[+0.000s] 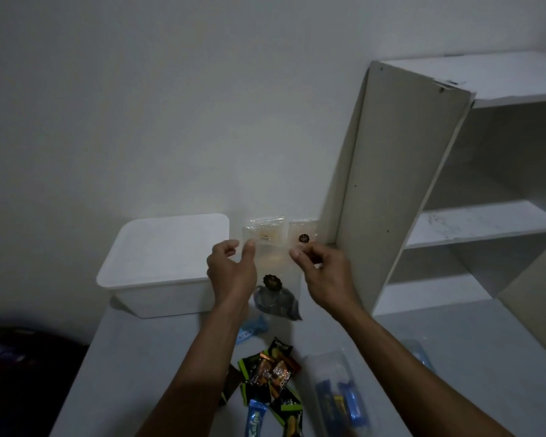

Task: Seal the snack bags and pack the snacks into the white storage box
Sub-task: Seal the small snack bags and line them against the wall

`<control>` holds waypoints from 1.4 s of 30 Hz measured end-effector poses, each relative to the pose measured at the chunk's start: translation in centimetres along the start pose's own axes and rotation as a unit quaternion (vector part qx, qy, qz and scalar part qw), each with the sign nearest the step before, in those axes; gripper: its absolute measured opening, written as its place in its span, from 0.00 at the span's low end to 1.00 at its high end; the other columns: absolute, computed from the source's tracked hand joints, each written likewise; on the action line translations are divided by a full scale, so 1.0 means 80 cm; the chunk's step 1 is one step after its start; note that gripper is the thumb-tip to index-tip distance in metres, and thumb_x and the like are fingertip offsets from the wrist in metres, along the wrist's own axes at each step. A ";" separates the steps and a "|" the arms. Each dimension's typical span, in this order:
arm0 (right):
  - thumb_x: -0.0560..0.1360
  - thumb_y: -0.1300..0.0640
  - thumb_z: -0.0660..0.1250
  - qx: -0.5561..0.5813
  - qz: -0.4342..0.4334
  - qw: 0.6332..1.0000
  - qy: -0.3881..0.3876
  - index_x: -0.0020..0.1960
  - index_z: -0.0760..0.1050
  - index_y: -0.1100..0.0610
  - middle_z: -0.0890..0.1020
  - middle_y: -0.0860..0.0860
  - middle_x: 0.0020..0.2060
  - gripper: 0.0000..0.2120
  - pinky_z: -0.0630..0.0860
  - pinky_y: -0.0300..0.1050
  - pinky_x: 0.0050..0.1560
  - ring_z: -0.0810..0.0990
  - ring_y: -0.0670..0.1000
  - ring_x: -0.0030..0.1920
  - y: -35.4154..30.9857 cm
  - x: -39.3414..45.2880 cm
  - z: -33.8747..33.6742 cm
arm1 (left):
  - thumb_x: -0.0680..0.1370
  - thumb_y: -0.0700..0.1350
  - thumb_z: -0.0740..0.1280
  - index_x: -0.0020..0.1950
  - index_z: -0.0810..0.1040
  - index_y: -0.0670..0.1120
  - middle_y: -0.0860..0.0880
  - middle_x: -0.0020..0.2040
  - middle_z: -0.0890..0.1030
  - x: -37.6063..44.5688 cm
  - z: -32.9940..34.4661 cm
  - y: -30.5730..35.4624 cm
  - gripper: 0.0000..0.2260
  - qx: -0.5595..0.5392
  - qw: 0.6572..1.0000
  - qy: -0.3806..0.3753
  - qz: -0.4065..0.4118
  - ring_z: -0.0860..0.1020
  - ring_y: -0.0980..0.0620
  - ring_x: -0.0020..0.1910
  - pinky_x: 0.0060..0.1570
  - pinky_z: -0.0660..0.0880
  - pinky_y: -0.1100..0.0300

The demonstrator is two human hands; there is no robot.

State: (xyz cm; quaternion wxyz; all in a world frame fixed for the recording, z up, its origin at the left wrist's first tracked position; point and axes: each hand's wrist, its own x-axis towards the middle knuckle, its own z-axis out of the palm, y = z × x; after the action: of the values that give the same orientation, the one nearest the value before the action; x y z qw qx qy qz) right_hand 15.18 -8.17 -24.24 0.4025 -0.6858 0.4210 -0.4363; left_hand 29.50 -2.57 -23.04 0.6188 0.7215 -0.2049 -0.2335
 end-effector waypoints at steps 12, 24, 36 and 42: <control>0.75 0.54 0.71 0.030 0.075 0.997 -0.007 0.47 0.84 0.54 0.86 0.48 0.41 0.05 0.81 0.46 0.46 0.83 0.43 0.43 0.060 0.033 -0.065 | 0.76 0.46 0.71 0.51 0.84 0.47 0.52 0.47 0.84 0.011 0.042 -0.043 0.06 -0.028 0.988 -0.150 0.006 0.79 0.59 0.46 0.44 0.72 0.68; 0.76 0.54 0.71 0.034 0.124 0.991 0.047 0.45 0.84 0.55 0.85 0.49 0.40 0.06 0.79 0.41 0.45 0.83 0.49 0.44 0.189 0.150 -0.044 | 0.78 0.43 0.69 0.50 0.83 0.46 0.53 0.41 0.83 0.095 0.163 -0.093 0.04 0.012 0.993 -0.119 0.020 0.80 0.65 0.37 0.37 0.76 0.71; 0.75 0.54 0.72 0.001 0.209 0.972 0.105 0.42 0.82 0.53 0.84 0.47 0.37 0.05 0.71 0.27 0.34 0.79 0.42 0.36 0.291 0.267 -0.003 | 0.76 0.38 0.71 0.43 0.84 0.42 0.53 0.35 0.81 0.208 0.275 -0.136 0.03 0.026 0.998 -0.054 -0.022 0.77 0.66 0.31 0.36 0.73 0.71; 0.75 0.59 0.72 0.015 0.202 0.973 0.113 0.38 0.80 0.49 0.82 0.44 0.34 0.08 0.72 0.28 0.35 0.77 0.34 0.31 0.318 0.302 0.017 | 0.77 0.39 0.70 0.45 0.83 0.42 0.51 0.35 0.81 0.243 0.308 -0.154 0.03 0.024 0.998 -0.043 -0.037 0.78 0.59 0.34 0.33 0.73 0.72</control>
State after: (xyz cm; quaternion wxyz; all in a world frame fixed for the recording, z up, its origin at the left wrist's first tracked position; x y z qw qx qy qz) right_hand 17.08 -38.54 -41.74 0.4423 -0.5265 0.5872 -0.4272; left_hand 30.74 -31.75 -39.89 0.5825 0.7328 -0.2099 -0.2821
